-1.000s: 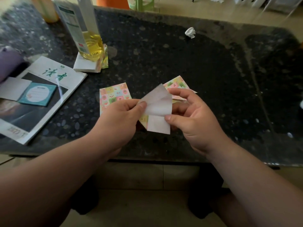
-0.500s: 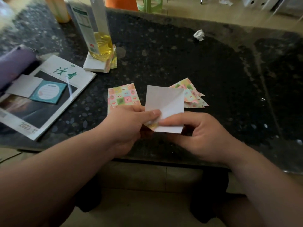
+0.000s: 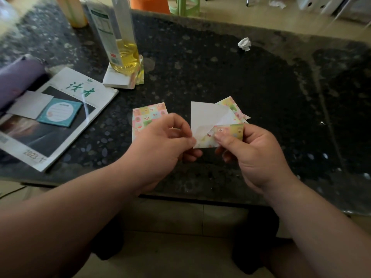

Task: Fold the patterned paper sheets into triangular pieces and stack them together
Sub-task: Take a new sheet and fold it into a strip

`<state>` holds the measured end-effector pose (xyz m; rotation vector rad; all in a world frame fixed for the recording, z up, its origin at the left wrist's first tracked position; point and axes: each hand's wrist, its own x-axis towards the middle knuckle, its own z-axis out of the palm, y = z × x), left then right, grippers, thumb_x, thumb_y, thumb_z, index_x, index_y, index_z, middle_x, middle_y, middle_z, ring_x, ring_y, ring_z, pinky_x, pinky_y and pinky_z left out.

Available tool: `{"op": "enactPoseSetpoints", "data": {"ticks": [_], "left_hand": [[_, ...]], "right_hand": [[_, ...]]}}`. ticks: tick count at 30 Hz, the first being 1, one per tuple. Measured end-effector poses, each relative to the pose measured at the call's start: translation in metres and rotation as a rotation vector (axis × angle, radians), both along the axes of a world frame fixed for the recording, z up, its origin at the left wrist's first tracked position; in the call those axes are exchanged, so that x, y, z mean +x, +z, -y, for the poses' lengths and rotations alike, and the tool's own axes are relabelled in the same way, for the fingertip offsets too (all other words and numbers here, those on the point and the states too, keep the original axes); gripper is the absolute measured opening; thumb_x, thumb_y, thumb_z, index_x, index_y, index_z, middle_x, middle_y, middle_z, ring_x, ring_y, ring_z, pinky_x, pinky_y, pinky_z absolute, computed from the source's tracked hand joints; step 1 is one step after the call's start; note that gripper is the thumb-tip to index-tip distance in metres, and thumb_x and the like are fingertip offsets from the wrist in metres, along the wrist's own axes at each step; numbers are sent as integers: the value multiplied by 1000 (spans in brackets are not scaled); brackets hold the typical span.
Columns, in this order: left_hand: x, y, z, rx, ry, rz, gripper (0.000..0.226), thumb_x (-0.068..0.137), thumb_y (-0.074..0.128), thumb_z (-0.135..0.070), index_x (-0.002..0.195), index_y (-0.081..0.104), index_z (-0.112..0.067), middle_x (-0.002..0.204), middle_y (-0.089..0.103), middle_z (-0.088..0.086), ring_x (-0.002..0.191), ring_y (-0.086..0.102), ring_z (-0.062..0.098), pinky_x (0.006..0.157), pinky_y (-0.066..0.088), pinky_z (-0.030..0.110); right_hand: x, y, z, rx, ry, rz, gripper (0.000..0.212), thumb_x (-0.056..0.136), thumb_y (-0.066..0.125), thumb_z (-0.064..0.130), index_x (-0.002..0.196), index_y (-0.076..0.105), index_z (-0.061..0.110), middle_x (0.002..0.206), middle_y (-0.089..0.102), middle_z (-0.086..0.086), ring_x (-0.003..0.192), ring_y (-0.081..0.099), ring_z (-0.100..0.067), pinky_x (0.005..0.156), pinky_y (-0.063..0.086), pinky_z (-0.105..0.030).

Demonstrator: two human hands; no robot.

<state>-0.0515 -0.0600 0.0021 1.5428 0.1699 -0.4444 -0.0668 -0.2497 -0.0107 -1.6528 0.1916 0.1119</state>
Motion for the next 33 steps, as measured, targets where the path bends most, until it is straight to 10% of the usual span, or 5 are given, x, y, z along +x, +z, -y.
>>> {"op": "enactPoseSetpoints", "data": {"ticks": [15, 23, 33], "left_hand": [[-1, -5, 3, 85, 81, 69, 31, 85, 78, 1, 86, 50, -12, 70, 74, 7, 76, 77, 27, 78, 61, 47], [0, -10, 6, -31, 55, -104, 38, 82, 80, -3, 115, 62, -11, 86, 78, 7, 72, 71, 16, 70, 55, 30], [0, -14, 9, -95, 110, -106, 14, 87, 75, -3, 94, 64, -10, 77, 75, 9, 62, 66, 14, 63, 51, 29]], "right_hand": [[-1, 2, -13, 165, -203, -87, 45, 86, 80, 11, 118, 51, 25, 88, 78, -8, 62, 70, -17, 50, 51, -23], [-2, 6, -15, 50, -86, -97, 34, 86, 80, 13, 111, 58, 22, 83, 78, -2, 54, 64, -13, 44, 49, -22], [1, 7, -14, 64, -68, -117, 37, 86, 80, 15, 112, 56, 25, 71, 74, -3, 48, 60, -12, 40, 44, -22]]}}
